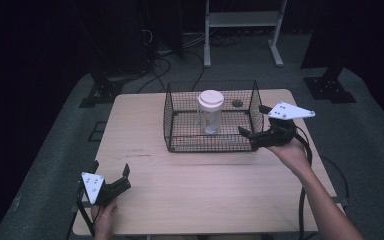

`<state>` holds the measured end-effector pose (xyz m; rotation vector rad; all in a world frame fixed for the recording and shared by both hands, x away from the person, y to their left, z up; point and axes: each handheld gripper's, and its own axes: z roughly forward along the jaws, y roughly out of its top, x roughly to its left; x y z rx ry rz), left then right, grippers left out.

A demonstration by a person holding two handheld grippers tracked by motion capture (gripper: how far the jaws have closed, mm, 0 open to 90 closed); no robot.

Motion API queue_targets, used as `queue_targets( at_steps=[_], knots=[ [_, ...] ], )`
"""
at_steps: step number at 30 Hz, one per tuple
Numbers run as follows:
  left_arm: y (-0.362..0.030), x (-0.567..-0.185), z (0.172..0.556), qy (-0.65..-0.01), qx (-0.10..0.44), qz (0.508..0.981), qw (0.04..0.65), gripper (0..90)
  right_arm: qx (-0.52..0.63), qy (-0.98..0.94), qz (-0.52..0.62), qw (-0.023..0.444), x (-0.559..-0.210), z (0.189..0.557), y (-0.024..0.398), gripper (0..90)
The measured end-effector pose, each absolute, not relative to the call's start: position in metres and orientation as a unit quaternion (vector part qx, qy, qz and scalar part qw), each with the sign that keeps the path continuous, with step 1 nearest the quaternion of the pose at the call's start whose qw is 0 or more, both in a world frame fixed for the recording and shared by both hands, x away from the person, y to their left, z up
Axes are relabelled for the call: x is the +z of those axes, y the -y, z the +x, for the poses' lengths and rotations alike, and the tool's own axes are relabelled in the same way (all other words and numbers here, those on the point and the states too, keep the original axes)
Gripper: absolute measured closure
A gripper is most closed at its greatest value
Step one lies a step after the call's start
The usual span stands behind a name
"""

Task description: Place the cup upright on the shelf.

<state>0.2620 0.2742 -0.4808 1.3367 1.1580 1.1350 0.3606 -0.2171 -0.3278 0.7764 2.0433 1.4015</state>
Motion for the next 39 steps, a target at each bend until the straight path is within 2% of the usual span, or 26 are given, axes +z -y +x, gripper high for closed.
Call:
queue_targets(
  at_steps=[23,39],
  knots=[
    [-0.274,-0.481,0.262,-0.477,0.47,0.552,0.496,0.0,0.516,-0.751,0.309,0.272,-0.345,0.338,0.249,1.0],
    [-0.273,-0.481,0.261,-0.476,0.472,0.553,0.495,0.0,0.513,-0.75,0.325,0.263,-0.372,0.315,0.265,1.0]
  ],
)
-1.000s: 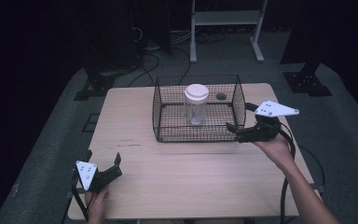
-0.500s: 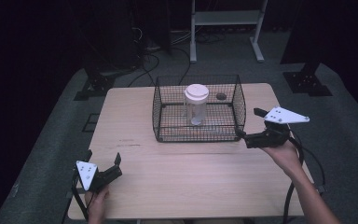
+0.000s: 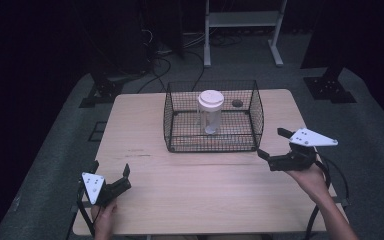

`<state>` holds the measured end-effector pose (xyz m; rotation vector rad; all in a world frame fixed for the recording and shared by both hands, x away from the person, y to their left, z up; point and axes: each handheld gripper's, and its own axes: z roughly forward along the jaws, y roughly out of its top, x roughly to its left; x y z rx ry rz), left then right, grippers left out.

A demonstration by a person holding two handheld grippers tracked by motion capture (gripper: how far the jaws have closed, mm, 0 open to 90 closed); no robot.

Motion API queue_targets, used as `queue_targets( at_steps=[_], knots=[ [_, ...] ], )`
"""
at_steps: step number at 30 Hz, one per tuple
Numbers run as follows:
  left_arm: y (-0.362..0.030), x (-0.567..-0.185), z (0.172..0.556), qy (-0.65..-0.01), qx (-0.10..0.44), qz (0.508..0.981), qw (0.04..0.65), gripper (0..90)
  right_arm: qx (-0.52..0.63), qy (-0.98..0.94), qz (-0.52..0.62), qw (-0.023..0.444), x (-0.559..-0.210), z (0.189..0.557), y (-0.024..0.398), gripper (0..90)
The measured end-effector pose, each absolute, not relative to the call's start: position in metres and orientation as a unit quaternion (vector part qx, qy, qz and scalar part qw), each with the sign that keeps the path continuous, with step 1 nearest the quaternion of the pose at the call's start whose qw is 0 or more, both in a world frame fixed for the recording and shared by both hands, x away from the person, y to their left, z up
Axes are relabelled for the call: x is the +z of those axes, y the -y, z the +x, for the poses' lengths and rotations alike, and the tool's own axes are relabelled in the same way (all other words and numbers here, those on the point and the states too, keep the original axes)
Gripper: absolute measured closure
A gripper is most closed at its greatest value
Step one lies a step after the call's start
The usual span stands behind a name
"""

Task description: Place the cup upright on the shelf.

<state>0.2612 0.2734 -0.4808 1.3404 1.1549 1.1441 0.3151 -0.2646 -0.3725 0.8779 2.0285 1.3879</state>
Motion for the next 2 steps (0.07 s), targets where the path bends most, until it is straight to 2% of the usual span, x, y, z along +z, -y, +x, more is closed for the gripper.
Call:
queue_targets(
  at_steps=[2],
  knots=[
    [-0.2733,-0.4809,0.2614,-0.477,0.473,0.552,0.495,0.0,0.513,-0.75,0.323,0.264,-0.3768,0.3096,0.2647,1.0]
  ],
)
